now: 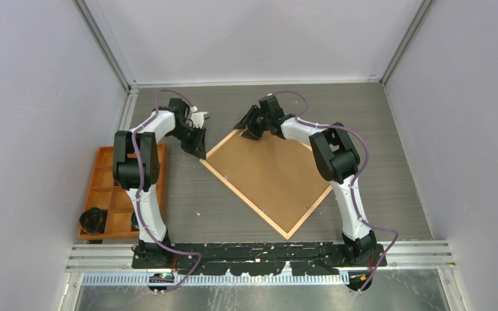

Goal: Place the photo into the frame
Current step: Install the photo frame at the center of the board.

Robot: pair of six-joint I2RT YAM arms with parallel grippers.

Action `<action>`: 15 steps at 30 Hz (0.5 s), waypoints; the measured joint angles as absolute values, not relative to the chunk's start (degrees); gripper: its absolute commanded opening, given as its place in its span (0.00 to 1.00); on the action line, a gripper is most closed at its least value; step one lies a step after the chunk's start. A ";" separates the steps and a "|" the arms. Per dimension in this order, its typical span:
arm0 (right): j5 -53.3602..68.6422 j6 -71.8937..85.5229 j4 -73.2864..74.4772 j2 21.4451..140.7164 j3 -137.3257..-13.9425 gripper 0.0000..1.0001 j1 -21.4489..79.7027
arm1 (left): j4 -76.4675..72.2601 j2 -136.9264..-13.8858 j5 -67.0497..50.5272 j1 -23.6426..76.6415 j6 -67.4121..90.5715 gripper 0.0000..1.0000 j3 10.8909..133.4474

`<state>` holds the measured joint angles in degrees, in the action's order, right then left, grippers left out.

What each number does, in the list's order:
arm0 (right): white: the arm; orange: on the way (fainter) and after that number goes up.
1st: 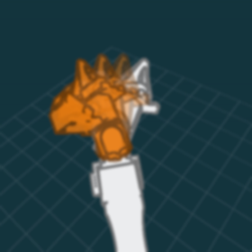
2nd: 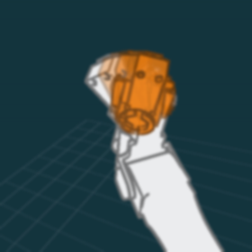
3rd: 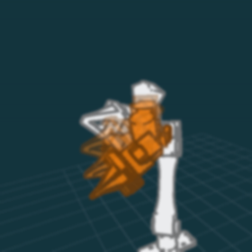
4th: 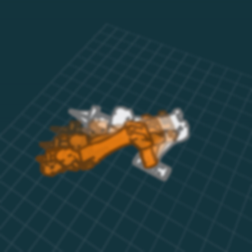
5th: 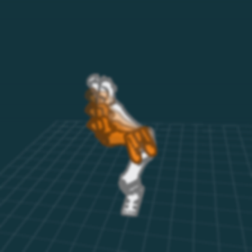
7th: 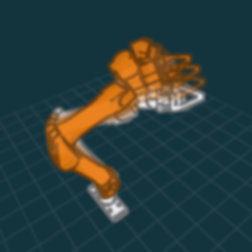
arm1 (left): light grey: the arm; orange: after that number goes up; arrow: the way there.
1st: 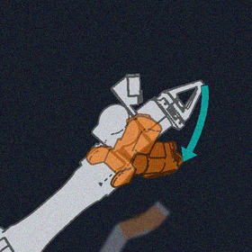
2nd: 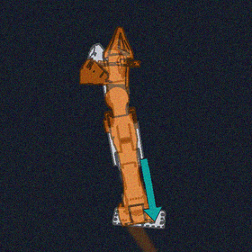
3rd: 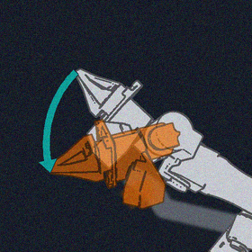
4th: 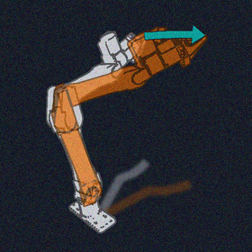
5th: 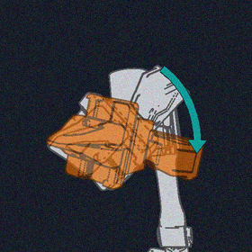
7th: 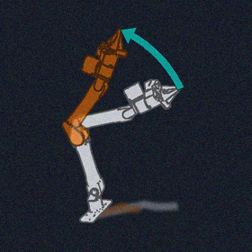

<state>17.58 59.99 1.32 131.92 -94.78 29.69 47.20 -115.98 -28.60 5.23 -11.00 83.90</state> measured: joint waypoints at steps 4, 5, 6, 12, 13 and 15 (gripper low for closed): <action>16.25 61.19 1.21 132.05 -94.94 0.52 30.20 | 47.20 -115.98 -28.62 5.23 -11.00 0.19 83.90; 15.77 61.54 1.10 132.03 -94.94 0.52 30.37 | 47.20 -115.98 -28.62 5.23 -11.00 0.18 83.90; 15.29 61.78 0.99 132.05 -94.94 0.52 30.55 | 47.20 -115.98 -28.62 5.23 -11.03 0.18 83.90; 12.43 62.94 -0.05 132.03 -94.80 0.52 31.44 | 47.20 -115.98 -28.62 5.23 -11.14 0.18 83.90; 11.99 63.00 -0.32 132.03 -94.76 0.51 31.48 | 47.20 -115.98 -28.62 5.23 -11.16 0.18 83.90; 11.18 63.13 -0.60 132.03 -94.72 0.52 31.66 | 47.20 -115.98 -28.64 5.23 -11.16 0.18 83.90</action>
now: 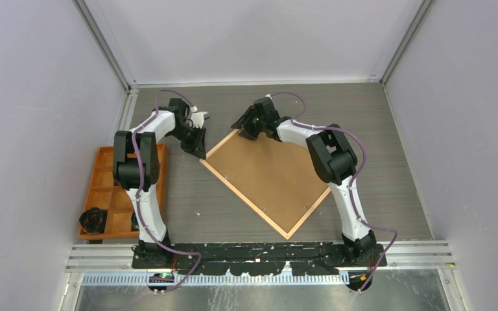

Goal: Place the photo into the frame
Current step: Install the photo frame at the center of the board.

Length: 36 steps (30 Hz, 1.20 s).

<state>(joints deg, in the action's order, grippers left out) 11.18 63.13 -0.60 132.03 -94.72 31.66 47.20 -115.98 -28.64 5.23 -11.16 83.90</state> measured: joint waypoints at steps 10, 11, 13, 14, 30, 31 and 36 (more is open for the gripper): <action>9.76 63.18 -1.26 132.14 -94.72 0.52 31.77 | 47.22 -115.98 -28.67 5.23 -11.18 0.18 83.90; 9.76 63.16 -1.26 132.14 -94.72 0.51 31.77 | 47.20 -115.98 -28.67 5.23 -11.18 0.18 83.90; 9.76 63.11 -1.26 132.14 -94.72 0.51 31.77 | 47.22 -115.98 -28.67 5.23 -11.18 0.18 83.90; 9.74 63.09 -1.26 132.14 -94.72 0.51 31.77 | 47.22 -115.98 -28.67 5.23 -11.18 0.18 83.90; 9.58 61.60 -1.13 132.86 -95.70 0.46 31.94 | 47.22 -115.98 -28.64 5.23 -11.25 0.18 83.90; 9.61 61.60 -1.08 133.05 -96.01 0.46 31.99 | 47.22 -115.96 -28.64 5.23 -11.25 0.18 83.90; 9.74 61.04 -1.06 133.23 -96.25 0.49 32.08 | 47.09 -115.79 -28.62 5.26 -11.44 0.18 83.72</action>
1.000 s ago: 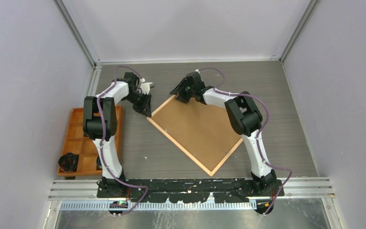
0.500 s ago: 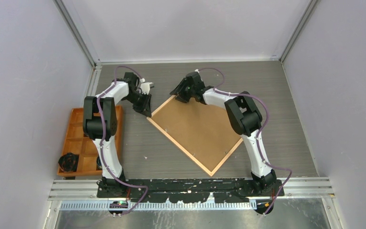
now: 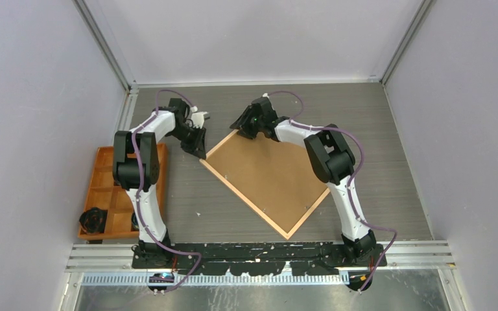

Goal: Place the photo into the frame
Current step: Install the photo frame at the center of the board, then turn over the photo frame at the center of the board.

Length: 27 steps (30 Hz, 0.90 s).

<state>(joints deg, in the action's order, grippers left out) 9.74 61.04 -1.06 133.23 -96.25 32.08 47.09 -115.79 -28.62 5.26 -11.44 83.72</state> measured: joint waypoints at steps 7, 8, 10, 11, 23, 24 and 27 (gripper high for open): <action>12.95 58.46 -0.40 130.32 -94.52 0.69 32.08 | 47.13 -115.59 -28.42 5.37 -12.12 0.22 83.70; 13.96 57.23 0.86 128.55 -93.95 0.72 32.10 | 47.18 -115.57 -28.34 5.39 -12.29 0.23 83.72; 15.51 54.06 3.95 122.91 -92.20 0.74 32.18 | 47.42 -115.57 -28.34 5.34 -12.38 0.29 83.79; 15.94 52.14 5.63 119.09 -90.72 0.76 32.27 | 47.77 -115.57 -28.29 5.17 -12.47 0.33 83.79; 3.64 26.52 28.40 77.30 -72.53 0.93 52.34 | 53.25 -109.12 -28.71 3.97 -15.33 0.65 81.52; 1.80 25.52 29.82 77.14 -70.02 0.93 53.39 | 53.67 -107.61 -28.93 3.95 -15.84 0.79 80.82; -3.25 23.24 32.32 82.08 -65.06 0.88 56.55 | 54.17 -103.18 -29.89 3.95 -18.50 0.99 78.17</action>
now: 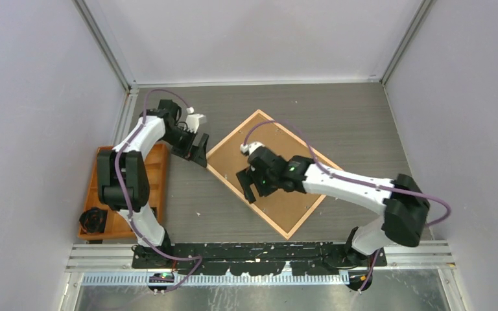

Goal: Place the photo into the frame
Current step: Turn over the photo frame at the center of the board.

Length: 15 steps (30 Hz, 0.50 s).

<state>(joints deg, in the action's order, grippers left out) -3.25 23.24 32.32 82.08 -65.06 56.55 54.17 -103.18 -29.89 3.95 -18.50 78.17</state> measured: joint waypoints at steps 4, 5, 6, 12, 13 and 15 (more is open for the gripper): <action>-7.40 20.34 33.15 89.17 -62.96 0.80 60.45 | 55.00 -97.43 -30.65 3.95 -21.87 1.00 73.19; -7.90 19.66 32.67 90.35 -62.98 0.77 61.19 | 55.20 -96.77 -30.68 3.95 -22.52 1.00 72.47; -8.29 19.20 31.92 91.09 -62.96 0.75 61.78 | 55.44 -96.09 -30.65 3.95 -23.29 1.00 71.61; -9.58 17.82 26.33 93.17 -62.83 0.56 63.26 | 55.53 -95.09 -30.63 3.95 -26.02 1.00 68.40; -9.74 17.78 25.30 93.56 -62.70 0.52 63.46 | 55.24 -94.72 -30.63 3.95 -26.22 1.00 67.53; -9.87 17.65 23.42 94.41 -62.24 0.49 63.75 | 55.05 -93.69 -30.63 3.95 -26.50 1.00 66.00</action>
